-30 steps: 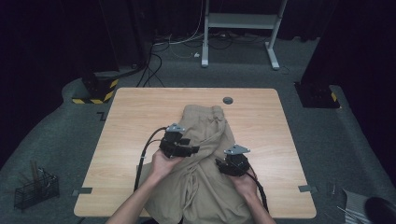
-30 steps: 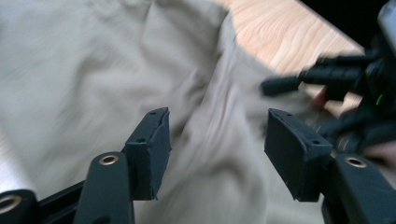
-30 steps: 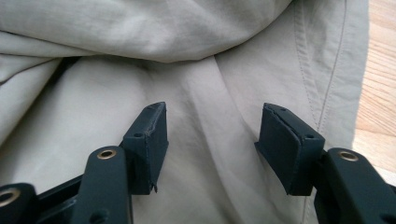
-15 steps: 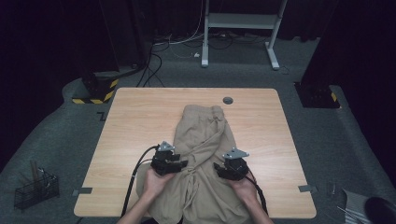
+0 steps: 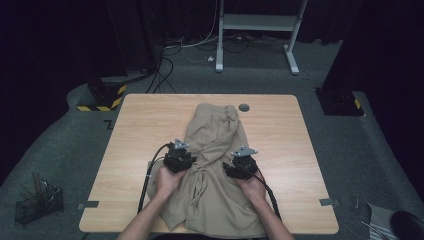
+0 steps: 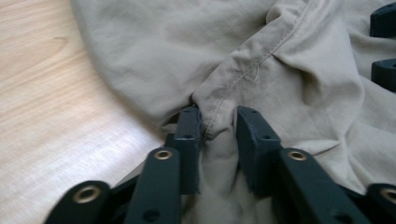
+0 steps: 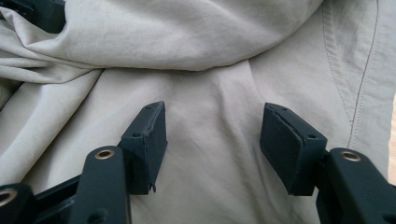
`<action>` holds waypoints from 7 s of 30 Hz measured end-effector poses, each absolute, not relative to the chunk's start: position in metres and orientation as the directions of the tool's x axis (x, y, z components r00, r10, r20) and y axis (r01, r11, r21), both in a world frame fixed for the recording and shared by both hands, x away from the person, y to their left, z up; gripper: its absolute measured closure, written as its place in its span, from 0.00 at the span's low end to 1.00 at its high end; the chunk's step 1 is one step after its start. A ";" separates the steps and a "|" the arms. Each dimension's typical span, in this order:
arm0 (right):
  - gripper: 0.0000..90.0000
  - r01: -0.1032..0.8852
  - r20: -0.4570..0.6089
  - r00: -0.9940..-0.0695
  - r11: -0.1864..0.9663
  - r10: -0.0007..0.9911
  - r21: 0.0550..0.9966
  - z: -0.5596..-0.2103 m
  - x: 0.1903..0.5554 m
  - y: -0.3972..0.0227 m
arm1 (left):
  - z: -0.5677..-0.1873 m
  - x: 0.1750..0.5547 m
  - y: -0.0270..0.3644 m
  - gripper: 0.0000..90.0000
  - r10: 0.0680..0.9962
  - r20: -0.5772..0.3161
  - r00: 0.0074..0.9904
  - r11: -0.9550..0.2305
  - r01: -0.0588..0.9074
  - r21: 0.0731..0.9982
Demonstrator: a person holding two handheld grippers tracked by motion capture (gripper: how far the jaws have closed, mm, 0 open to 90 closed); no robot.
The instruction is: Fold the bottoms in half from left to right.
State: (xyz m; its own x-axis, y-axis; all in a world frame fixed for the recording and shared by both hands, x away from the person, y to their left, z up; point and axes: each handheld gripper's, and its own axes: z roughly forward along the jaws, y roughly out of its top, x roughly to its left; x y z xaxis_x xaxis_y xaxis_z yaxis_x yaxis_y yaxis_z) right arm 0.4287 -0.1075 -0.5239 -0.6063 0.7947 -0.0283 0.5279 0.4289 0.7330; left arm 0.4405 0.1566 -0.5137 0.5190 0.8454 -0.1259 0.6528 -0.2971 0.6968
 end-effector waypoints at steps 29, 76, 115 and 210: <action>0.45 0.524 -0.042 -0.600 0.432 0.799 0.734 -0.524 0.432 -0.104 | -0.473 0.414 0.139 0.97 0.733 -0.241 0.636 -0.256 0.587 0.769; 0.45 0.545 -0.018 -0.592 0.416 0.806 0.728 -0.524 0.424 -0.105 | -0.518 0.427 0.184 0.92 0.882 -0.134 0.452 -0.237 0.670 0.704; 0.46 0.537 -0.015 -0.599 0.415 0.801 0.734 -0.524 0.410 -0.121 | -0.514 0.424 0.148 0.97 0.808 -0.129 0.574 -0.337 0.631 0.699; 0.97 0.506 0.072 -0.737 0.478 0.672 0.718 -0.472 0.412 -0.108 | -0.505 0.360 0.185 0.44 0.828 -0.085 0.554 -0.346 0.623 0.701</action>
State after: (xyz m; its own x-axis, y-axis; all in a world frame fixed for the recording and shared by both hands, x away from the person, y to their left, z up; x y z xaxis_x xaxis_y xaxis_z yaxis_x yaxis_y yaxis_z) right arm 0.4115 -0.1084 -0.4723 -0.7367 0.6724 0.0715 0.5061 0.4782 0.7177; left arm 0.3596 0.1850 -0.5051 0.5544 0.8279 -0.0848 0.6233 -0.3455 0.7015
